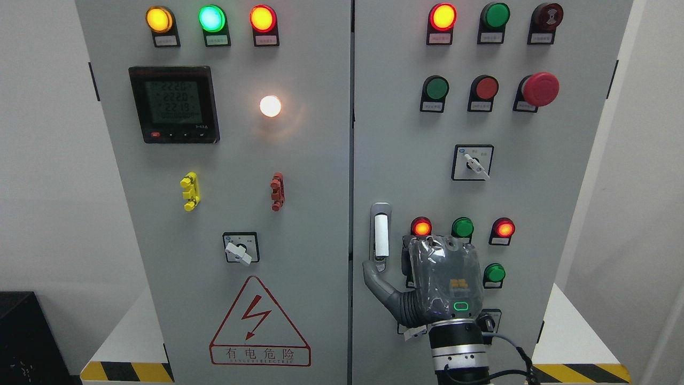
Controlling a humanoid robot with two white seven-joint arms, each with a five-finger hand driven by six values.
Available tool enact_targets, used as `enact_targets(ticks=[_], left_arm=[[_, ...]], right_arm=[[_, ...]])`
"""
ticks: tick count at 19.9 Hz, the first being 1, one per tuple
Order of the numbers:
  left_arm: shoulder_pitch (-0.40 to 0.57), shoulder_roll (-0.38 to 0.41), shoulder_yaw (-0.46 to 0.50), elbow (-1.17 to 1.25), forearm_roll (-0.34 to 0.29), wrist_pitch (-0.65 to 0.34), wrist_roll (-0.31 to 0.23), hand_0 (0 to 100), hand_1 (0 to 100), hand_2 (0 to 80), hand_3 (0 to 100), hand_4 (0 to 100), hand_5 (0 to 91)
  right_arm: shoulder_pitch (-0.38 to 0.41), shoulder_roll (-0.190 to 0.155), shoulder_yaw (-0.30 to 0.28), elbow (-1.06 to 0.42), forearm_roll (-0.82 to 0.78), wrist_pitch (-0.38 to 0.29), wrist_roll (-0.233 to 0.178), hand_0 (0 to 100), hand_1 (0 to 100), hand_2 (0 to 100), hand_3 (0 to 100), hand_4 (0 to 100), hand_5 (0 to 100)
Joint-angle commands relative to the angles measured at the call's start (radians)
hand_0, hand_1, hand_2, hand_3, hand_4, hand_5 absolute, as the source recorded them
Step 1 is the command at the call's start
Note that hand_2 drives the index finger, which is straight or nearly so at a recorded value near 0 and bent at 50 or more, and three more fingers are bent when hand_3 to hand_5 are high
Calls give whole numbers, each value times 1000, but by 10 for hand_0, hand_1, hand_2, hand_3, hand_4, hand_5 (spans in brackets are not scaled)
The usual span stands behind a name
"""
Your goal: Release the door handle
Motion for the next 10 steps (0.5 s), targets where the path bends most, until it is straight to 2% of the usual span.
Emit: enact_targets(ticks=[1,10], left_arm=[[0,0,-21,-20,0,0,0,0,0,23,90,12,0],[0,0,-21,-20,0,0,0,0,0,22,91,13,0]], right_arm=[[-23,3,-4,25,2,0,3,144,355,868,1000,983,919],[-31,3,-4,28,2,1,5,140,384,866,1000,983,918]])
